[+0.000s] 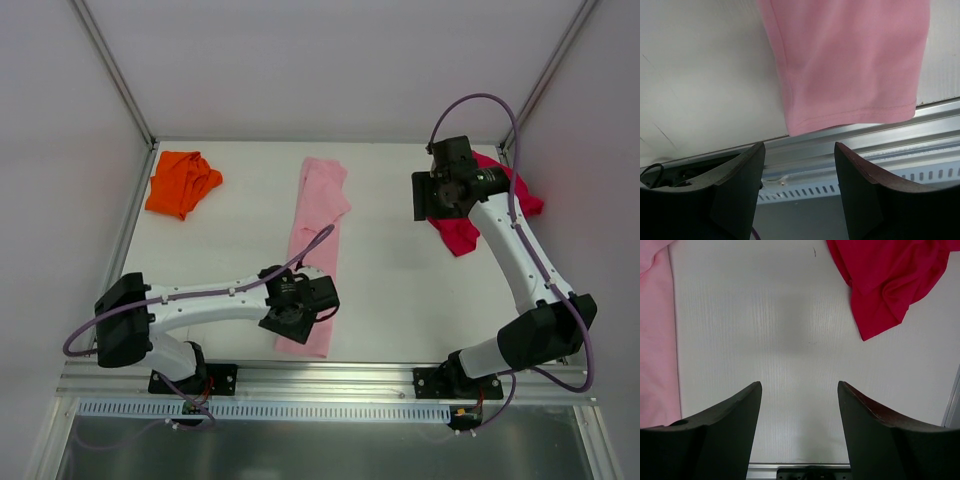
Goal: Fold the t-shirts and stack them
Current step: Rotate the tshirt 90 degrees, then grab the bottom of the folded rectangular tshirt with left arm
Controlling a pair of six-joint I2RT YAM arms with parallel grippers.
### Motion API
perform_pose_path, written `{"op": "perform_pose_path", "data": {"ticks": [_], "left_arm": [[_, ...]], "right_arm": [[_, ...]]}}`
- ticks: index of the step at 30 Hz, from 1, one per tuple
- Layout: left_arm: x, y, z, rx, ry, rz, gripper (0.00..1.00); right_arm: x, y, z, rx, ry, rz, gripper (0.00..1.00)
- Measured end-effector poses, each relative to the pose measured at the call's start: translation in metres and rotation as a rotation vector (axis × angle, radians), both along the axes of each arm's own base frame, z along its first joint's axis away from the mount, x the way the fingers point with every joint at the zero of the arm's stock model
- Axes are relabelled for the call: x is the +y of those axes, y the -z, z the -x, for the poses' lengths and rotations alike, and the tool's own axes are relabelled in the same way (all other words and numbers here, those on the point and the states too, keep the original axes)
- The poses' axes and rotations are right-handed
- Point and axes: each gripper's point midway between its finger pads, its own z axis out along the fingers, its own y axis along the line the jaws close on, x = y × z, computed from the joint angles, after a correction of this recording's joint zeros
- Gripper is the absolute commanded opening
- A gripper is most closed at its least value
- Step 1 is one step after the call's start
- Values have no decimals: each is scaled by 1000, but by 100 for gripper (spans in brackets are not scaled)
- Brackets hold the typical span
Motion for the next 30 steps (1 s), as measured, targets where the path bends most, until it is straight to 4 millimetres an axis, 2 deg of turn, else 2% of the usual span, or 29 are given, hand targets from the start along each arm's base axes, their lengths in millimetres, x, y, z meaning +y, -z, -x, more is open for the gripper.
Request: {"op": "perform_pose_path", "data": {"ticks": [6, 13, 16, 21, 28, 30], "left_arm": [[-16, 14, 7, 12, 92, -78, 58], [-37, 19, 10, 21, 161, -13, 58], [-45, 28, 11, 38, 184, 5, 57], [-51, 48, 14, 67, 215, 0, 56], [-57, 66, 18, 103, 246, 8, 56], [-58, 69, 20, 114, 256, 4, 53]], "right_arm": [[0, -2, -1, -5, 0, -1, 66], [0, -2, -1, -5, -1, -1, 67], [0, -2, -1, -5, -1, -1, 66], [0, -2, -1, -5, -1, -1, 66], [-1, -3, 2, -1, -4, 2, 67], [-1, -3, 2, -2, -5, 2, 67]]}}
